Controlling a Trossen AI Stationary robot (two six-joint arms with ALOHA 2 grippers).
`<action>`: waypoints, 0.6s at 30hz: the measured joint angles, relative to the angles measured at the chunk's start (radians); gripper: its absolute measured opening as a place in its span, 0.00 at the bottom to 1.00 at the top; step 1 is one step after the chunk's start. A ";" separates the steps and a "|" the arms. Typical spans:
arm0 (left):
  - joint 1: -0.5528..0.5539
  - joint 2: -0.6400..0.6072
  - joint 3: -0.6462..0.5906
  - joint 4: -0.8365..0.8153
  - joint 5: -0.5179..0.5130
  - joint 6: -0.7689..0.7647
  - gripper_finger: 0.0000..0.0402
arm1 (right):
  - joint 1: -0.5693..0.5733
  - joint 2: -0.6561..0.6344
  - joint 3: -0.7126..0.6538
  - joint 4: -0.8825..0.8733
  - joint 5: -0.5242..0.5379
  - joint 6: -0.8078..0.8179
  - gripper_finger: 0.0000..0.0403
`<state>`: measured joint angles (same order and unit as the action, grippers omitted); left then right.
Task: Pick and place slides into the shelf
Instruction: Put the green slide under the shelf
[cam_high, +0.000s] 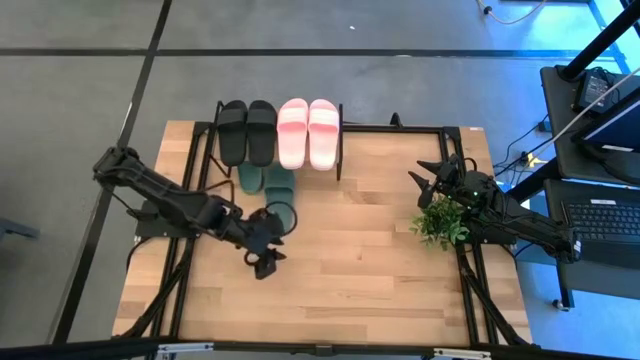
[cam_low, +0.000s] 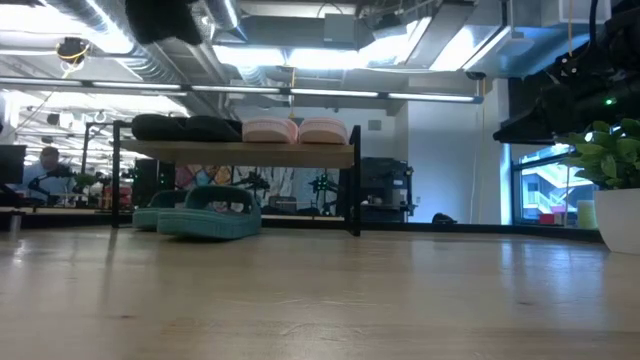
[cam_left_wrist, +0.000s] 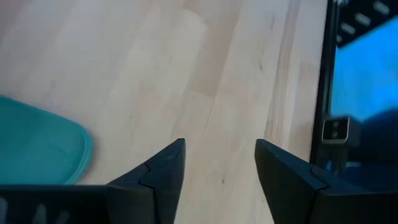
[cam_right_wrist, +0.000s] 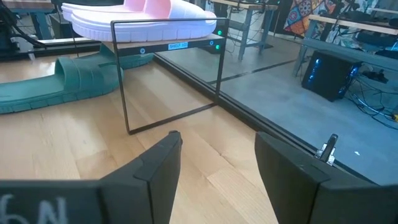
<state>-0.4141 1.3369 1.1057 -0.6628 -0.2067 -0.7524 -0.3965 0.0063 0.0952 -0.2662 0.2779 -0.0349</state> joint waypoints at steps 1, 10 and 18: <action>0.009 0.000 -0.014 0.020 0.026 0.026 0.46 | 0.000 0.000 0.000 0.000 0.000 0.000 0.51; 0.069 -0.001 -0.272 0.278 0.086 0.147 0.46 | 0.000 0.000 0.000 0.001 0.000 0.002 0.51; 0.081 0.000 -0.437 0.395 0.051 0.214 0.46 | 0.000 0.000 0.000 0.001 0.002 -0.027 0.51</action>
<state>-0.3336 1.3365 0.6683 -0.2677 -0.1556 -0.5387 -0.3964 0.0063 0.0952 -0.2649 0.2794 -0.0615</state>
